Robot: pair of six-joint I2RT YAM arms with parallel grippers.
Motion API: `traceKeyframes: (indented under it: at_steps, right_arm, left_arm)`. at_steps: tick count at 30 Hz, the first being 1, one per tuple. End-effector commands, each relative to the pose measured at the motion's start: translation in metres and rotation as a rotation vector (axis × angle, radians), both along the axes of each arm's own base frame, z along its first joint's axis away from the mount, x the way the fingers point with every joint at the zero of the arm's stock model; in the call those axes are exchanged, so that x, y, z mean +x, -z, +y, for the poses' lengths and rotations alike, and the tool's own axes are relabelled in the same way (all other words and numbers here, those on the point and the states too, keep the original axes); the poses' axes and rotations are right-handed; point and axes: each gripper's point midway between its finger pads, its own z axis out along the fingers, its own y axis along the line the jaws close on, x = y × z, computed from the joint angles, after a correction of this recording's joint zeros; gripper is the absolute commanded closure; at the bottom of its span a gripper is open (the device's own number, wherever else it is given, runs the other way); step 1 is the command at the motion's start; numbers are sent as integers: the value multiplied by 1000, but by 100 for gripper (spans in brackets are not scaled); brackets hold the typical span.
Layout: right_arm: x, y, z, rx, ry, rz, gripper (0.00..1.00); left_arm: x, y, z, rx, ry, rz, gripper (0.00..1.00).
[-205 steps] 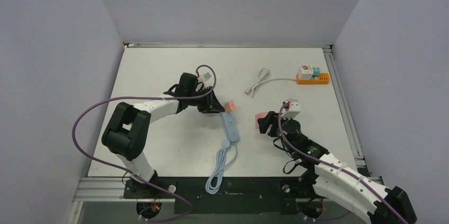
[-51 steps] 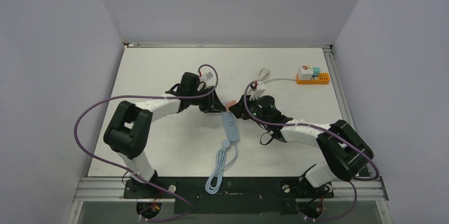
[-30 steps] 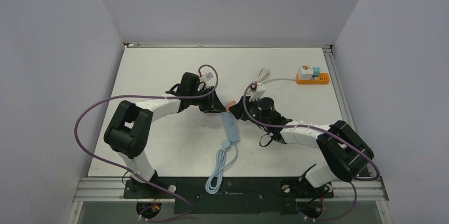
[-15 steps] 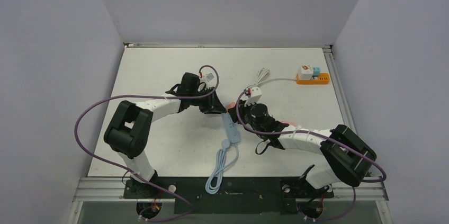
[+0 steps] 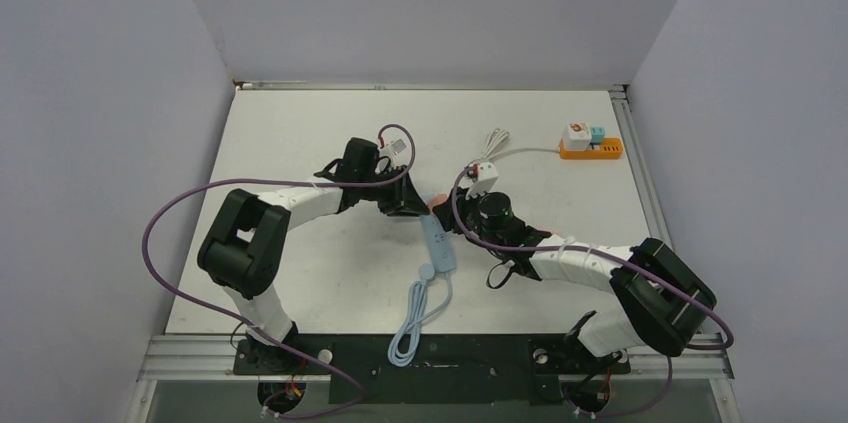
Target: Pull the plug off the socket
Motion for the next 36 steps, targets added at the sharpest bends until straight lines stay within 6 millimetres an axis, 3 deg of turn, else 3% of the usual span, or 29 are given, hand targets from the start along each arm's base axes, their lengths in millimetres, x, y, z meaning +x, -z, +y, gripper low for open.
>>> traceKeyframes:
  at_steps: [1,20,36]
  right_arm:
    - [11,-32,-4,152,-29,-28,95]
    - [19,-31,-19,161,18,-29,95]
    - [6,-34,-9,-73,103,-150,95]
  left_arm:
    - [9,5,3,34,2,-41,100]
    - [9,5,2,26,5,-38,100]
    - [8,9,3,36,1,-23,100]
